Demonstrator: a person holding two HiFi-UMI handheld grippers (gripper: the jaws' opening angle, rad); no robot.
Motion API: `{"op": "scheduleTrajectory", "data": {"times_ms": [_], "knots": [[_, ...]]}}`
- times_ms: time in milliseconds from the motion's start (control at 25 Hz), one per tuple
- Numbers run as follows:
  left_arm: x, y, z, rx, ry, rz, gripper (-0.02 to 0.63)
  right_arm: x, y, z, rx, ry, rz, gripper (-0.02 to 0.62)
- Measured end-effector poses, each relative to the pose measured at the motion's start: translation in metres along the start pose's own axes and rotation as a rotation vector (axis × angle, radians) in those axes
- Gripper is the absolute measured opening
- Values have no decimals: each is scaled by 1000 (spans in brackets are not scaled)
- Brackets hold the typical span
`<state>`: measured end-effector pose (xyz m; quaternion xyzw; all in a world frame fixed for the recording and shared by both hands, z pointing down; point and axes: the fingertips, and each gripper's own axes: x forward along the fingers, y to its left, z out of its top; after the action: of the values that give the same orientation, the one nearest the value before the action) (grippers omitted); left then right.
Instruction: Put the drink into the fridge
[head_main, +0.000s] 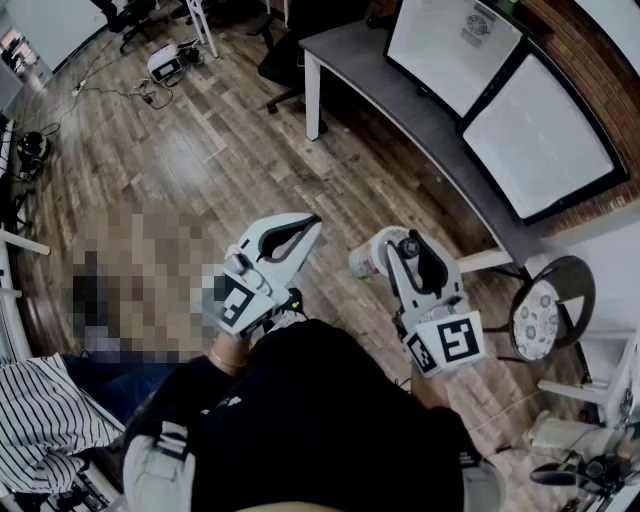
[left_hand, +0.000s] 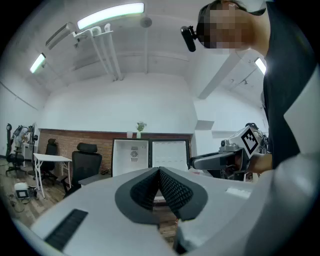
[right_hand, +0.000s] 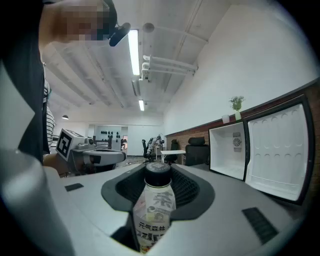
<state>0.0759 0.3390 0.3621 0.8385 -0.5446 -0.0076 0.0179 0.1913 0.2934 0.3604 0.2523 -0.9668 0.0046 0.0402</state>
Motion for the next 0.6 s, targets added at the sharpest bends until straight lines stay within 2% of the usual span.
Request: {"op": "scheduleTrajectory", "data": {"times_ms": [600], "knots": [[3, 29, -4, -9, -7, 13, -3, 26, -4, -4, 31, 2, 3, 150]]}}
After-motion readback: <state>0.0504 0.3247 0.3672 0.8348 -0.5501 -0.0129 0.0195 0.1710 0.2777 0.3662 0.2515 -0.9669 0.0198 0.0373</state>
